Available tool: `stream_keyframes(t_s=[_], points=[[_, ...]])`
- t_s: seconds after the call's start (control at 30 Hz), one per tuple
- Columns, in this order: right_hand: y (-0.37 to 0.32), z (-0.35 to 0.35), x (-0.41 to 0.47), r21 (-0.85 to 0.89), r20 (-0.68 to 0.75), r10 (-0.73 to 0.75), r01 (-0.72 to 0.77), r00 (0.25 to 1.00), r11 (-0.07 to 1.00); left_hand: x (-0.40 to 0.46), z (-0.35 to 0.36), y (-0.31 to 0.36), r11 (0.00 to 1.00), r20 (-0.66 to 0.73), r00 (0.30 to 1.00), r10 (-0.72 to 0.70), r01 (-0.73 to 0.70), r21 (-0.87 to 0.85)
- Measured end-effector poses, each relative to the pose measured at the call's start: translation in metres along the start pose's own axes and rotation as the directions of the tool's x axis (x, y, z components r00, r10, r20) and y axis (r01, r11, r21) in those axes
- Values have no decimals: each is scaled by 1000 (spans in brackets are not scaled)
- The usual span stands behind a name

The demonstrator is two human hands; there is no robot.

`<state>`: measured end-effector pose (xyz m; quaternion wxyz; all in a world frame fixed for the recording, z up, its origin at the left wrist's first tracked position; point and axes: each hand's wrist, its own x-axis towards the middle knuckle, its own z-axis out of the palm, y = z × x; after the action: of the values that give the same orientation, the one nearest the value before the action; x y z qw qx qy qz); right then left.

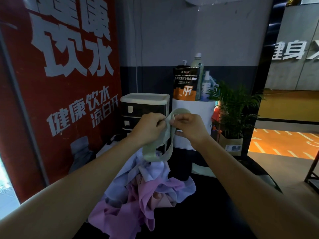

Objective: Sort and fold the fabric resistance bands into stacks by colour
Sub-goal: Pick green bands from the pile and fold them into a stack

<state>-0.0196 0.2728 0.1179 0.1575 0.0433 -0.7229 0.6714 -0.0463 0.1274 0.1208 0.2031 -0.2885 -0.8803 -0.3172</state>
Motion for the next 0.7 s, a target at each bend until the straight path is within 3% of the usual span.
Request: stream_keyframes(t_s=[0.13, 0.23, 0.37, 0.57, 0.63, 0.7], points=[[2, -7, 2, 10, -70, -10, 11, 997, 1000, 4, 1, -12, 966, -45, 984, -173, 161, -202], [8, -19, 5, 44, -124, 35, -30, 992, 999, 8, -1, -33, 859, -34, 928, -371, 329, -392], [20, -34, 11, 113, -211, 136, -114, 968, 987, 5, -3, -47, 723, -9, 846, -533, 450, -523], [34, -56, 22, 295, -304, 344, -256, 888, 921, -5, -9, -69, 692, 14, 810, -586, 508, -513], [37, -63, 19, 392, -264, 391, -272, 882, 879, -10, -11, -73, 740, 34, 835, -549, 504, -446], [42, -71, 17, 363, -261, 402, -297, 878, 883, -15, -12, -76, 789, 41, 868, -495, 469, -397]])
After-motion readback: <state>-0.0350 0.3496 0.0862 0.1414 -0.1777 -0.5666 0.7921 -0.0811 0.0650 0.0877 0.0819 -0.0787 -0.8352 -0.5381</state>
